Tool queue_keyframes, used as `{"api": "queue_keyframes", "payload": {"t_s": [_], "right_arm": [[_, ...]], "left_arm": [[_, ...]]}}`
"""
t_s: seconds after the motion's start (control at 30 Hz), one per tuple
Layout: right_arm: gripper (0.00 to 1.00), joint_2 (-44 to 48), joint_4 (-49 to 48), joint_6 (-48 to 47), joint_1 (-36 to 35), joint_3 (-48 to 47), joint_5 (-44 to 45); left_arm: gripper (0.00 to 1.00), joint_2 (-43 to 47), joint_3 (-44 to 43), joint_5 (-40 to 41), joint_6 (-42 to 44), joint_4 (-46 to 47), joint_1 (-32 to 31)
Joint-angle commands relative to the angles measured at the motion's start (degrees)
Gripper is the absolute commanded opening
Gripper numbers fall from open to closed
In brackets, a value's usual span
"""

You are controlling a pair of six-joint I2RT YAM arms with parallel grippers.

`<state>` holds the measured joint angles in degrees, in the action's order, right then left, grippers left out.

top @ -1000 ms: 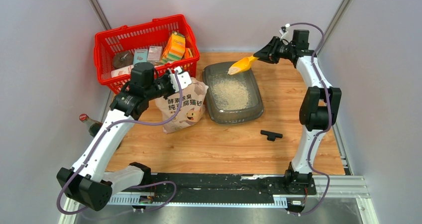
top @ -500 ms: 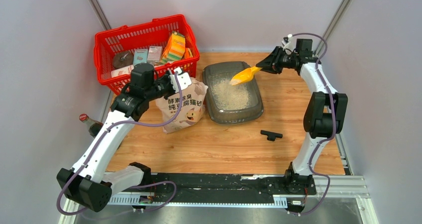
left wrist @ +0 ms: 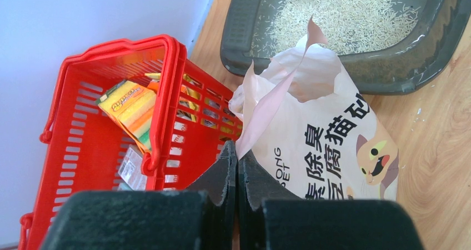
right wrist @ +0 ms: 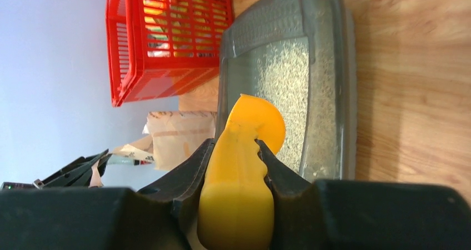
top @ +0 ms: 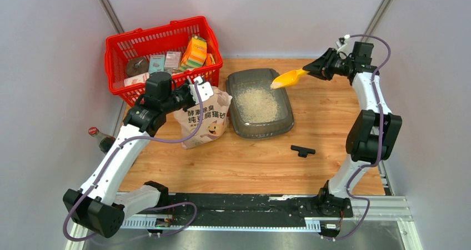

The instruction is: Fill the litter box with clean litter

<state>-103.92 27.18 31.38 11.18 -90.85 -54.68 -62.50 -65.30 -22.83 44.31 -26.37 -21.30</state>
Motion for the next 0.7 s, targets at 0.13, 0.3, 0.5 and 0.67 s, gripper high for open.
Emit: {"api": "queue_keyframes", "payload": {"t_s": [0.13,0.3,0.5,0.67], "right_arm": [[0.0,-4.8,0.1,-4.5,-0.5,-11.5,3.7],[0.0,0.9,2.6,-8.1,-0.5,-6.6,5.7],[0.0,10.1,5.9,-15.6,0.9,0.3,8.4],[0.0,5.5,6.3,-17.3,-0.5,-8.8,9.2]], "left_arm": [[0.0,0.1,-1.8,-3.1,1.3,4.2,-0.1],[0.0,0.2,-1.8,-2.9,0.9,4.2,-0.1],[0.0,0.5,-1.8,-3.0,1.2,3.5,-0.1],[0.0,-0.1,-2.0,-3.7,1.5,3.2,-0.1]]}}
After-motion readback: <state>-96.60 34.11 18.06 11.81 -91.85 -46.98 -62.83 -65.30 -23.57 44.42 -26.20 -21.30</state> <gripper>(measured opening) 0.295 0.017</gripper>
